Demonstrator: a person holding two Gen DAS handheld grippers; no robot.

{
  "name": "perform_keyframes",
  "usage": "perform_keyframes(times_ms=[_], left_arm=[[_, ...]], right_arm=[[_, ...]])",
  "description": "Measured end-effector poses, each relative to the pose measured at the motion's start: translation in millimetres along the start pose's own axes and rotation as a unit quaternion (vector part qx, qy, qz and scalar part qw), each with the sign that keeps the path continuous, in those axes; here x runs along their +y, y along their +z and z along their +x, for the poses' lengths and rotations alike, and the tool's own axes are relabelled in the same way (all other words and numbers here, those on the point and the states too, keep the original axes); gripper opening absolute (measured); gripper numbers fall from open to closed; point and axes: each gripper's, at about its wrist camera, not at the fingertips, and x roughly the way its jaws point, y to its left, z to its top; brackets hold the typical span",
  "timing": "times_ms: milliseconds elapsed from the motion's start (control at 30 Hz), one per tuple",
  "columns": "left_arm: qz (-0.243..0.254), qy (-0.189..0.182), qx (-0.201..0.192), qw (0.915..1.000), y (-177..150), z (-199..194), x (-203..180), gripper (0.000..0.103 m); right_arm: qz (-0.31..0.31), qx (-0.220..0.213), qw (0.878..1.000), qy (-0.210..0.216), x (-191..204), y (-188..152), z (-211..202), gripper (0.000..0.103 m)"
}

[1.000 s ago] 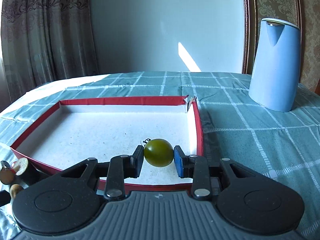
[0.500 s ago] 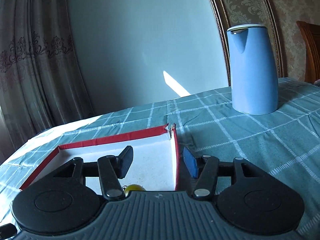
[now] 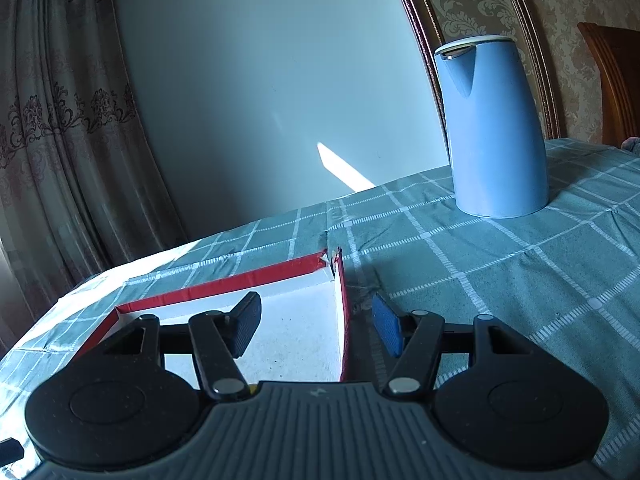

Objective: Organize fruits
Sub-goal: 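Carry the green tomato over the tray and open the right gripper, then grasp the large green tomato with the left gripper and drop it in the tray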

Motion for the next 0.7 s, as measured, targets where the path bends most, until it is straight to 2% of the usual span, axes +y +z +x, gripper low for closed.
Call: perform_keyframes(times_ms=[33,233,300,467,600,700], left_arm=[[-0.002,-0.003,0.003,1.0000,0,2,-1,0.081],[-0.003,-0.014,0.042,0.9990,0,15,-1,0.057],[-0.002,-0.016,0.057,0.9982,0,20,-1,0.040],[0.006,-0.004,0.071,0.9975,-3,24,-3,0.040],[0.002,0.006,0.086,0.9963,-3,30,-1,0.048],[0.002,0.007,0.090,0.9959,-4,31,-1,0.048]], right_arm=[[-0.001,0.000,1.000,-0.001,1,0,-1,0.064],[0.001,-0.007,1.000,0.003,0,0,-3,0.065],[0.003,-0.007,1.000,0.004,0,1,-3,0.065],[0.005,-0.008,1.000,0.005,0,0,-4,0.065],[0.007,-0.009,1.000,0.005,-1,0,-4,0.065],[0.009,-0.007,1.000,0.004,-2,0,-4,0.065]])
